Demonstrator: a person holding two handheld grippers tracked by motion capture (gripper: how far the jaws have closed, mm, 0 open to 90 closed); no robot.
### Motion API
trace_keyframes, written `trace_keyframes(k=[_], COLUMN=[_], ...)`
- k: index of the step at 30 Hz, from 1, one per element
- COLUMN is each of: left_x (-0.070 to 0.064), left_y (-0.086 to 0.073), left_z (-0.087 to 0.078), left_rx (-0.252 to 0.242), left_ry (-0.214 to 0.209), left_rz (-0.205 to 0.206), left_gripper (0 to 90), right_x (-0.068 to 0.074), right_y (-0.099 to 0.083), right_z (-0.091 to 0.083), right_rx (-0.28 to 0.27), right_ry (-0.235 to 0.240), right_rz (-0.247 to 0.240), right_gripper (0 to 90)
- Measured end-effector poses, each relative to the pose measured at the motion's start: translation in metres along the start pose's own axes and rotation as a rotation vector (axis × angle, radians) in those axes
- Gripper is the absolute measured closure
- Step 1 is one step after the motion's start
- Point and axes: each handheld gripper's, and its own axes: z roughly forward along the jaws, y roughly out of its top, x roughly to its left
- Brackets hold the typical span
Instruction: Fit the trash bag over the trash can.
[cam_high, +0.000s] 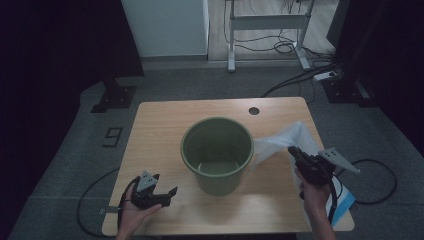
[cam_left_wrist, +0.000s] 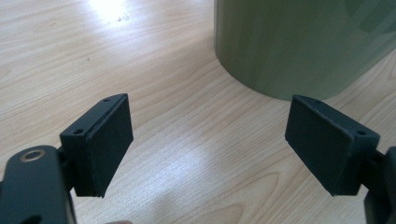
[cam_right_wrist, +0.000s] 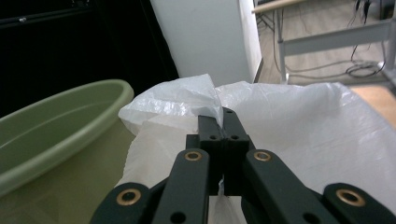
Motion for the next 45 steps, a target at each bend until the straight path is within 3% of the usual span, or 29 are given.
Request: trace_keyframes(k=[9, 22, 35, 39, 40, 45], left_x=[-0.002, -0.003, -0.004, -0.005, -0.004, -0.004], left_y=[0.002, 0.003, 0.003, 0.002, 0.002, 0.002], left_z=[-0.002, -0.001, 0.001, 0.002, 0.002, 0.002], left_rx=[-0.012, -0.018, -0.013, -0.012, -0.011, -0.011], left_ry=[-0.018, -0.032, -0.036, -0.037, -0.036, -0.035], left_rz=[0.0, 0.001, 0.002, 0.005, 0.005, 0.005], left_gripper=[16.2, 16.2, 16.3, 16.3, 16.3, 16.4], right_x=[0.011, 0.041, 0.055, 0.062, 0.064, 0.071], right_y=[0.034, 0.079, 0.097, 0.102, 0.104, 0.107], right_z=[-0.011, -0.024, -0.031, -0.035, -0.037, -0.04], right_rx=[-0.057, -0.122, -0.168, -0.18, -0.186, -0.192], right_ry=[0.012, 0.04, 0.069, 0.095, 0.13, 0.148], right_rz=[-0.013, -0.083, -0.107, -0.11, -0.089, -0.105], right_gripper=[89.1, 89.1, 89.1, 89.1, 89.1, 89.1])
